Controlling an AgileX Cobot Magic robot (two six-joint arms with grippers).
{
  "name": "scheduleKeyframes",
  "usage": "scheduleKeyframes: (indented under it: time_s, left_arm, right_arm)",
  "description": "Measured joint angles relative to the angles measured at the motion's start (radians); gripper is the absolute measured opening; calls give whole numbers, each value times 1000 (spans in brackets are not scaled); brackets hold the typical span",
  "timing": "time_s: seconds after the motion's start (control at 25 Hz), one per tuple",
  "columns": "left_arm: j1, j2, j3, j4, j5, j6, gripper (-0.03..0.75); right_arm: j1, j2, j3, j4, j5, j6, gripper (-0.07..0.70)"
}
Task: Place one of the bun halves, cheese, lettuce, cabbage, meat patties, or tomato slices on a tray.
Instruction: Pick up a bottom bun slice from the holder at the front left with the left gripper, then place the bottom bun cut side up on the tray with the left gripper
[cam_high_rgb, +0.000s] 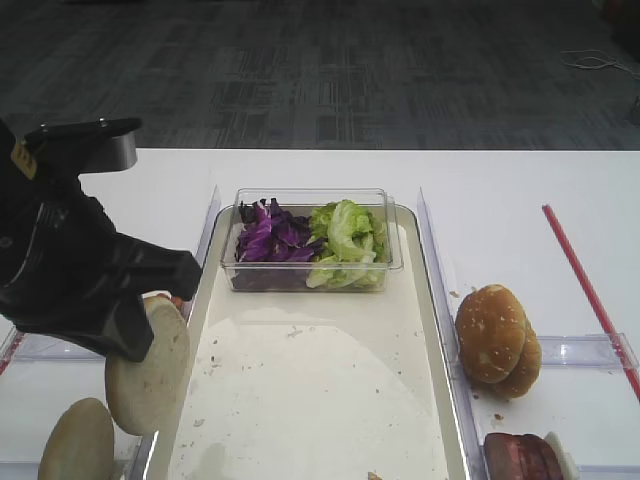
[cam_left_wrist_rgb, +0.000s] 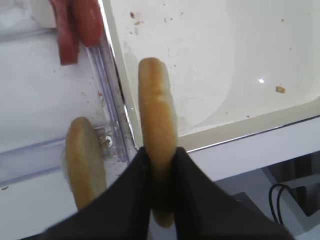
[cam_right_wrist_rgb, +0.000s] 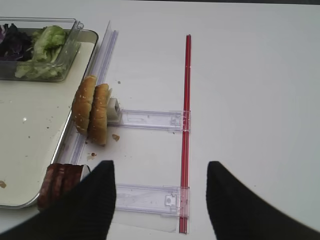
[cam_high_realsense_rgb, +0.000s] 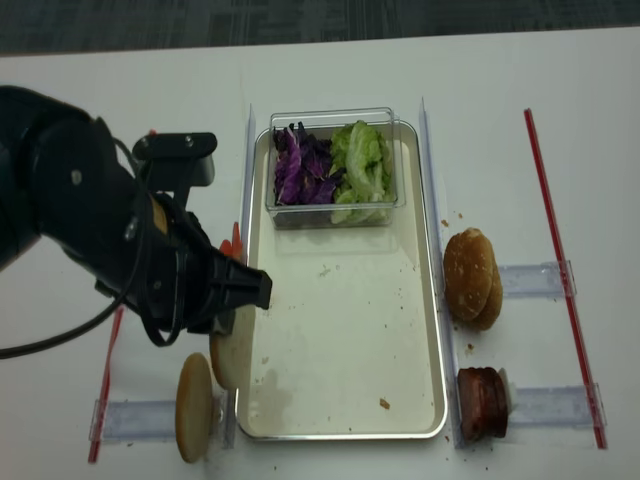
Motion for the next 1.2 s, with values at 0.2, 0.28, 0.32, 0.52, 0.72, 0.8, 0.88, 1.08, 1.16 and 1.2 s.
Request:
scheduleKeyframes:
  time_s: [0.2, 0.28, 0.32, 0.52, 0.72, 0.8, 0.88, 1.08, 1.16, 1.2]
  left_arm:
    - [2, 0, 0, -48, -37, 26, 108]
    - [2, 0, 0, -66, -53, 35, 108]
    - [2, 0, 0, -77, -61, 45, 108]
    - [60, -2, 19, -213, -86, 149, 108]
    - [149, -4, 112, -471, -125, 369, 108]
    - [175, -4, 141, -584, -142, 467, 108]
    - [191, -4, 162, -677, -153, 551, 108]
    - [199, 10, 205, -810, -168, 688, 108]
    - [199, 29, 233, -904, -170, 770, 107]
    - [199, 40, 245, -948, -170, 810, 107]
  right_arm:
    - [0, 0, 0, 0, 0, -2, 417]
    - [0, 0, 0, 0, 0, -2, 417]
    - [0, 0, 0, -2, 0, -2, 417]
    - [0, 0, 0, -2, 0, -2, 417]
    - [0, 0, 0, -2, 0, -2, 417]
    - [0, 0, 0, -3, 0, -2, 417]
    - [0, 0, 0, -4, 0, -2, 417]
    - [0, 0, 0, -5, 0, -2, 417]
    - [0, 0, 0, -5, 0, -2, 417]
    - [0, 0, 0, -5, 0, -2, 417]
